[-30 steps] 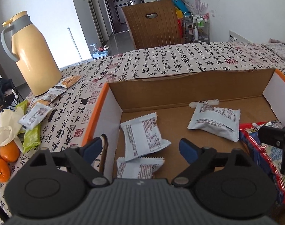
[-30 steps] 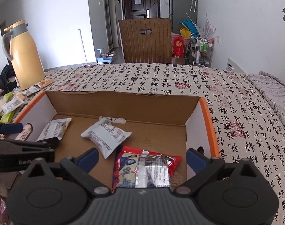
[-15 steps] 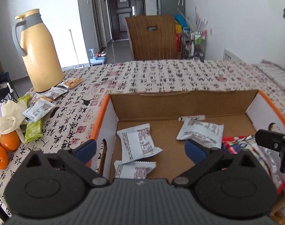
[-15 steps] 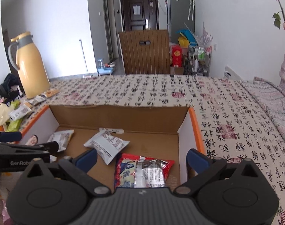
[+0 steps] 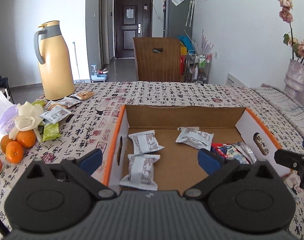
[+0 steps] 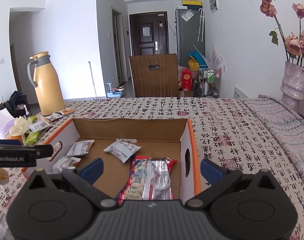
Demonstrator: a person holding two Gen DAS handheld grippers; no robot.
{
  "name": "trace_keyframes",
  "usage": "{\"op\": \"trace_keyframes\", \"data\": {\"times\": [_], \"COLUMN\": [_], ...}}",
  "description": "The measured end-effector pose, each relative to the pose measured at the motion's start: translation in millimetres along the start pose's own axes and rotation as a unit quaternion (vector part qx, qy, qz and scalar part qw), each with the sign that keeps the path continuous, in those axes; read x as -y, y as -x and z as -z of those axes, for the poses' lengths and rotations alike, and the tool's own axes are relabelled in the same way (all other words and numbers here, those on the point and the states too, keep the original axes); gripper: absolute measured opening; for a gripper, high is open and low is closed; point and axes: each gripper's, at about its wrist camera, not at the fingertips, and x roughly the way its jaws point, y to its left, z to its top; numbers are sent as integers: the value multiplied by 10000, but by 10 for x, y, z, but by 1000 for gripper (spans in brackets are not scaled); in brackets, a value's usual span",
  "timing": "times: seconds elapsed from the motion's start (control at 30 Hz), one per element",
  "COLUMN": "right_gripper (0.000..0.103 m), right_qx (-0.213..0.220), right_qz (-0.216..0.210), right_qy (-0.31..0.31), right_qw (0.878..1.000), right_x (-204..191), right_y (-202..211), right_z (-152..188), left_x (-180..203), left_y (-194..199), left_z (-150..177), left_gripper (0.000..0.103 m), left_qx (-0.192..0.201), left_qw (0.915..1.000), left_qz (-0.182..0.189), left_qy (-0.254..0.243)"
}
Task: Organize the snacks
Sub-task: 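Move both tools back toward the snack pile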
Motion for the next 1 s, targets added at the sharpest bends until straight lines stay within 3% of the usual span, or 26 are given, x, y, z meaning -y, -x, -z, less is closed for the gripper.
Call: {"op": "trace_keyframes", "data": {"times": [0.4,1.0], "right_gripper": [103,103], "right_qx": [37,-149], "right_qz": [29,299], "right_qy": [-45,-304], "right_qw": [10000,9990], "right_x": [-39,-30], "right_y": [538,922], "right_z": [455,1174], "left_x": [-231,-650], "left_y": [574,959], "left_z": [443,1249], "left_gripper": [103,103], "left_qx": [207,151], "left_qw": [9997,9988], "left_qz": [-30,-78], "left_qy": [127,467]}}
